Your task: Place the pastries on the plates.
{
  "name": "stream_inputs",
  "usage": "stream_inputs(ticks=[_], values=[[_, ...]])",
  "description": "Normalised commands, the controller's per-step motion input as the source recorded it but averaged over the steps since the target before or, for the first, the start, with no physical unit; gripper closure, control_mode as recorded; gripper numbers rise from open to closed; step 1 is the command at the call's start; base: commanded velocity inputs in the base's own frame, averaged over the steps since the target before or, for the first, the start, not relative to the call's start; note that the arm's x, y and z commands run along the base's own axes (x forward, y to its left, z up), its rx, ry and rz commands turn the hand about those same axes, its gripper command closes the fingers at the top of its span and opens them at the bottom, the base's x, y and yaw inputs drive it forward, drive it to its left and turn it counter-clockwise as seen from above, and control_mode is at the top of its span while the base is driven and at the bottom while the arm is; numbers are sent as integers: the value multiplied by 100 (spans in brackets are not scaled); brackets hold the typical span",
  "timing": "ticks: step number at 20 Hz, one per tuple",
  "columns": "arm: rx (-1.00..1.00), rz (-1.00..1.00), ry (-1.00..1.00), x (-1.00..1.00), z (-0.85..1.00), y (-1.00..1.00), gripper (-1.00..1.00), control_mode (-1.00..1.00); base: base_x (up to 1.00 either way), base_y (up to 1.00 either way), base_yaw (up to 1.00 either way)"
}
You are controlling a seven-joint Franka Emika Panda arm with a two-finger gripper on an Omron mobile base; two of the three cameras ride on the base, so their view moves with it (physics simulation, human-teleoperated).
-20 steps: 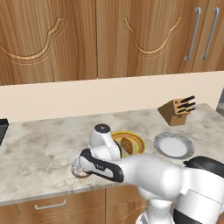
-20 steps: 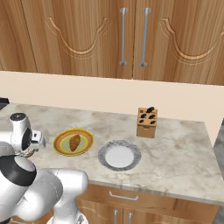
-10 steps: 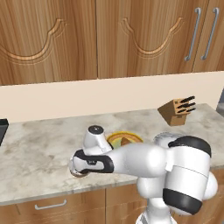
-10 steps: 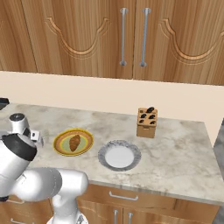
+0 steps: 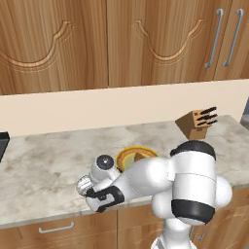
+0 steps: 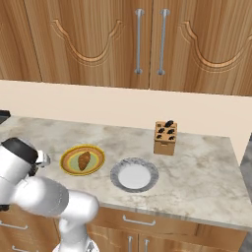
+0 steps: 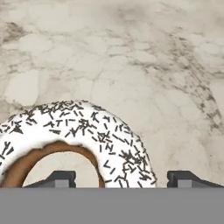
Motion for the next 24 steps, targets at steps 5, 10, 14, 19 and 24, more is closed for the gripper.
stream_inputs(ticks=[5,10,14,19,24], values=[[-3,-1,-9,40,-87,7,100,-100,0,0,0],[1,-18,14,-5,3,4,100,-100,0,0,0],[0,-44,3,-4,90,0,100,-100,0,0,0],[0,-41,19,0,100,1,100,-100,0,0,0],[0,-30,9,11,100,4,100,-100,0,0,0]])
